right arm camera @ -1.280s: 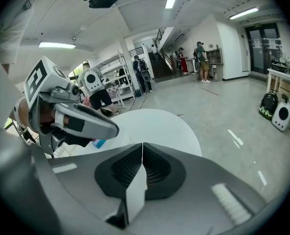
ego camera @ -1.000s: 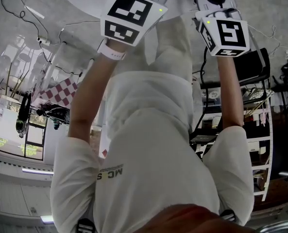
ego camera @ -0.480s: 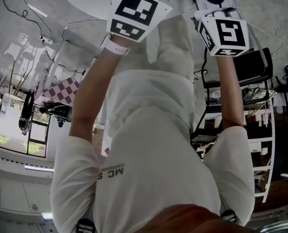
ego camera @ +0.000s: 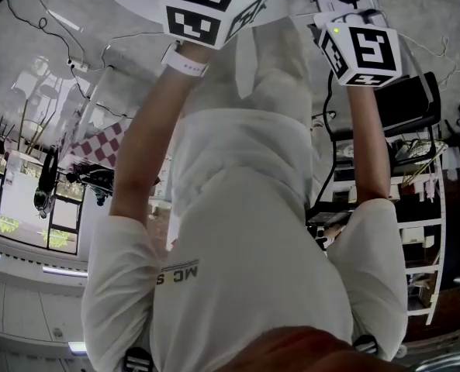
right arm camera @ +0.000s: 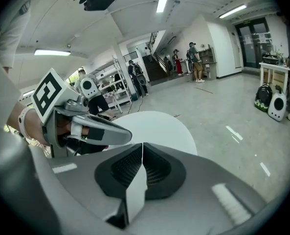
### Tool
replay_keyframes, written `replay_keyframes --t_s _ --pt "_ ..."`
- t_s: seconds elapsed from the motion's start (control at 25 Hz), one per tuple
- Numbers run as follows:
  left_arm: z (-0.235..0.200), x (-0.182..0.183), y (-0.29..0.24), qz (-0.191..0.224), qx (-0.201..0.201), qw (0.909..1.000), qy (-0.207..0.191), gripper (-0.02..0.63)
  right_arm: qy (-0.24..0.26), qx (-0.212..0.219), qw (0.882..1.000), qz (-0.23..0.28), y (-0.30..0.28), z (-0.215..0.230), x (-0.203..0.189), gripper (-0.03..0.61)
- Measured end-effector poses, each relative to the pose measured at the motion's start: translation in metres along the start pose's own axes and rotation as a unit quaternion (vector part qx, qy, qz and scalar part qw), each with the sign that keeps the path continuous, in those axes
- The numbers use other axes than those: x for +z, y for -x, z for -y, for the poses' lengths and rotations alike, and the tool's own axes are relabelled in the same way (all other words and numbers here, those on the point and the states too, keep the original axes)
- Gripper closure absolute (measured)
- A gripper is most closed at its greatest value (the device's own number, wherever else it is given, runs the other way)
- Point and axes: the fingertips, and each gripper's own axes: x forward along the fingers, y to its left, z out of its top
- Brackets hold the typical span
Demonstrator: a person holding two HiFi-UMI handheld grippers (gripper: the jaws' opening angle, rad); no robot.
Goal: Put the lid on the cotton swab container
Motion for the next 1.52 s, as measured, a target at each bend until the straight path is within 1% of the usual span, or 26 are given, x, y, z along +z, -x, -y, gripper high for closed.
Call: replay_keyframes --t_s 0.2,0.4,0.56,0.8,1.0,1.12,1.28,1.52 --pt "0.006 0.004 0.022 0.016 0.01 0.9998 -0.01 0.617 0.005 -0.008 1.0 0.011 0.017 -0.014 0.005 0.578" --pt "0.024 0.008 0.047 0.027 -0.004 0.9996 -0.007 0.617 0.015 -0.01 1.0 0.018 0.034 -0.032 0.013 0.578" --pt "0.037 0.02 0.076 0.042 -0.007 0.9989 -0.019 0.617 0.032 -0.014 0.999 0.019 0.052 -0.053 0.025 0.58" --pt "0.053 0.048 0.133 0.068 -0.008 0.9971 -0.032 0.617 0.064 -0.01 0.998 0.023 0.083 -0.089 0.058 0.584" --pt "0.068 0.07 0.184 0.093 -0.002 0.9945 -0.049 0.617 0.094 -0.008 0.995 0.038 0.11 -0.123 0.094 0.586" --pt "0.079 0.084 0.216 0.112 0.0 0.9918 -0.062 0.617 0.111 -0.004 0.993 0.049 0.129 -0.145 0.115 0.584" --pt "0.097 0.1 0.262 0.14 0.012 0.9873 -0.075 0.617 0.116 0.001 0.991 0.063 0.16 -0.168 0.138 0.586" --pt "0.12 0.117 0.328 0.171 0.022 0.9819 -0.078 0.617 0.132 -0.019 0.986 0.101 0.206 -0.192 0.173 0.586"
